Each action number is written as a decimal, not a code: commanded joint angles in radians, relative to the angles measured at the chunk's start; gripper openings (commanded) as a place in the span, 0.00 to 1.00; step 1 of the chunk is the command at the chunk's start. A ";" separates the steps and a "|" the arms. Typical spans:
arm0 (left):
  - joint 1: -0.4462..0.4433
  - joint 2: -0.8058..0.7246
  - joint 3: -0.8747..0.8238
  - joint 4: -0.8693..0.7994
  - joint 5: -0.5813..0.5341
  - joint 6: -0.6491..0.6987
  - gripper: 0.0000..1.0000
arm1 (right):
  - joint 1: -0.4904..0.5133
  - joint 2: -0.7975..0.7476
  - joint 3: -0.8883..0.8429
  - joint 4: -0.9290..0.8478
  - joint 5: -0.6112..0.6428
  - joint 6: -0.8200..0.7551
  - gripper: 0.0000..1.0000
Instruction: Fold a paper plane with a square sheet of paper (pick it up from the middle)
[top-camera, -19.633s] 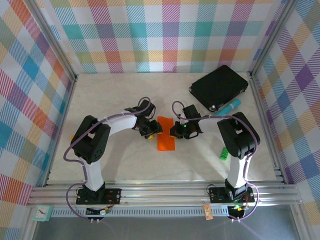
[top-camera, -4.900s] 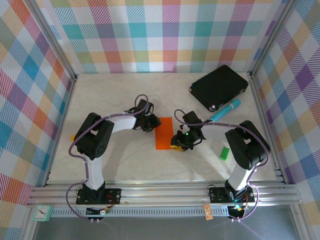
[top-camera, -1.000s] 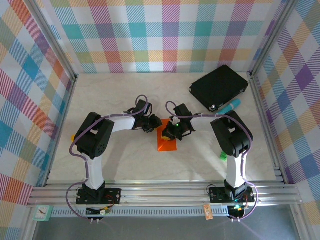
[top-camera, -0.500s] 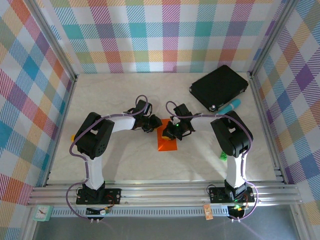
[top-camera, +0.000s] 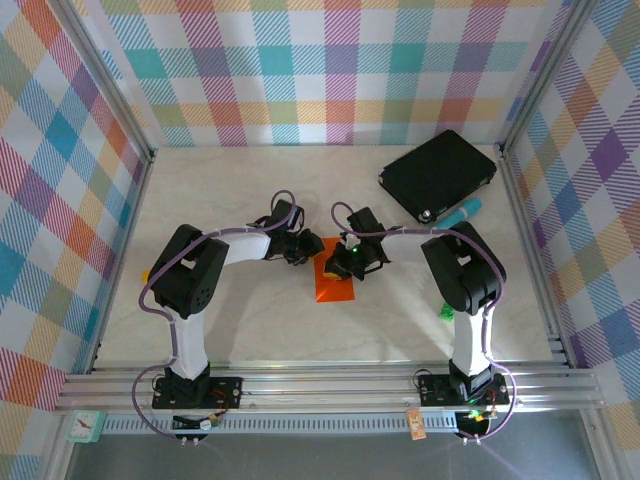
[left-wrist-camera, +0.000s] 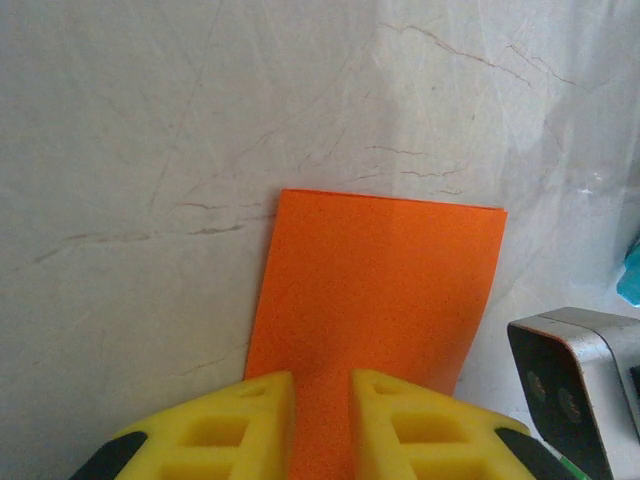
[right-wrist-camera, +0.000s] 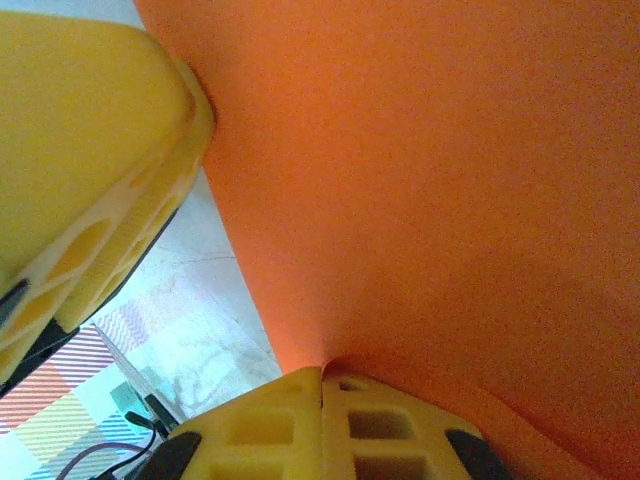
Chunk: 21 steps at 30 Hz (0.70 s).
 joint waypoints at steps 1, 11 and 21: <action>0.006 0.034 -0.035 -0.063 -0.018 0.000 0.23 | 0.005 0.019 0.032 -0.009 -0.021 -0.033 0.05; 0.006 0.035 -0.034 -0.063 -0.015 -0.001 0.23 | 0.005 0.033 0.040 -0.027 -0.016 -0.042 0.05; 0.006 0.036 -0.034 -0.062 -0.012 -0.001 0.23 | 0.005 0.039 0.044 -0.047 -0.013 -0.050 0.05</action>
